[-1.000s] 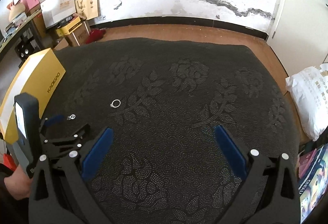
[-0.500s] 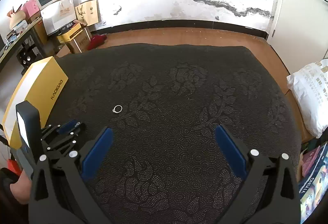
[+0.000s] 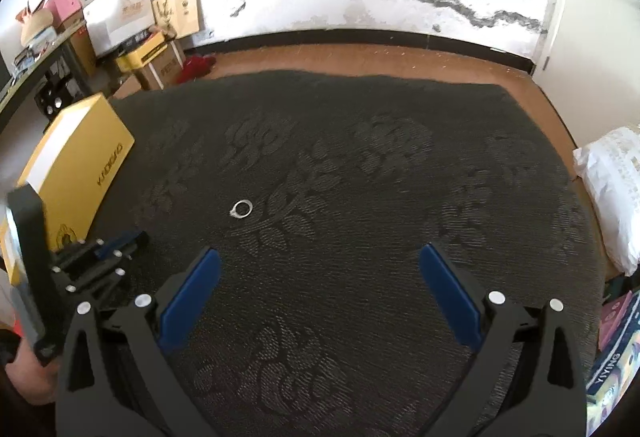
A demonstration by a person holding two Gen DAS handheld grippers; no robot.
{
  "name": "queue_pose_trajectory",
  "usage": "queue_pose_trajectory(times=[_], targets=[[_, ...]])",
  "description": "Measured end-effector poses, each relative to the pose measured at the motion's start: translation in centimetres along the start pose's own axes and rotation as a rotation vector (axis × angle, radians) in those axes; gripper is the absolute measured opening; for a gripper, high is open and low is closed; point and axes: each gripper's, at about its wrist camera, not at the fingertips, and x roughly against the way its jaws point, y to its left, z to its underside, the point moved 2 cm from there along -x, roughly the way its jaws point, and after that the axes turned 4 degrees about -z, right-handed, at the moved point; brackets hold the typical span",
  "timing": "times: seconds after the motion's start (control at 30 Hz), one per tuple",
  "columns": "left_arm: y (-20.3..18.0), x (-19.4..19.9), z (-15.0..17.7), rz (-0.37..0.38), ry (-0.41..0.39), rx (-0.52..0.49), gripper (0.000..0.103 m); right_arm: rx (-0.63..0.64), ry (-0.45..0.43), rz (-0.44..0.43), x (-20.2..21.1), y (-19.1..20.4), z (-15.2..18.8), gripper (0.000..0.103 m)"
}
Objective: Organize jewelry
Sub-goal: 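Grasp the small silver charm with the left tool, then grasp the silver ring with the right tool while the left holds the charm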
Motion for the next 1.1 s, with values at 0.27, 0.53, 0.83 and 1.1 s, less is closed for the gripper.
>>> queue_pose_trajectory(times=[0.27,0.53,0.83,1.1], targets=[[0.9,2.2,-1.6,0.027,-0.011,0.021,0.012,0.064,0.103,-0.002,-6.7,2.8,0.8,0.096],[2.2,2.8,-2.1,0.062,0.0,0.037,0.012,0.125,0.023,0.015,-9.6,4.6,-0.2,0.097],[4.4,2.5,-1.7,0.055,0.024,0.06,0.012,0.153,-0.015,-0.014,-9.8,5.3,-1.4,0.065],[4.7,2.6,-1.8,0.062,0.021,0.061,0.012,0.193,-0.018,-0.046,-9.6,6.3,-1.5,0.037]])
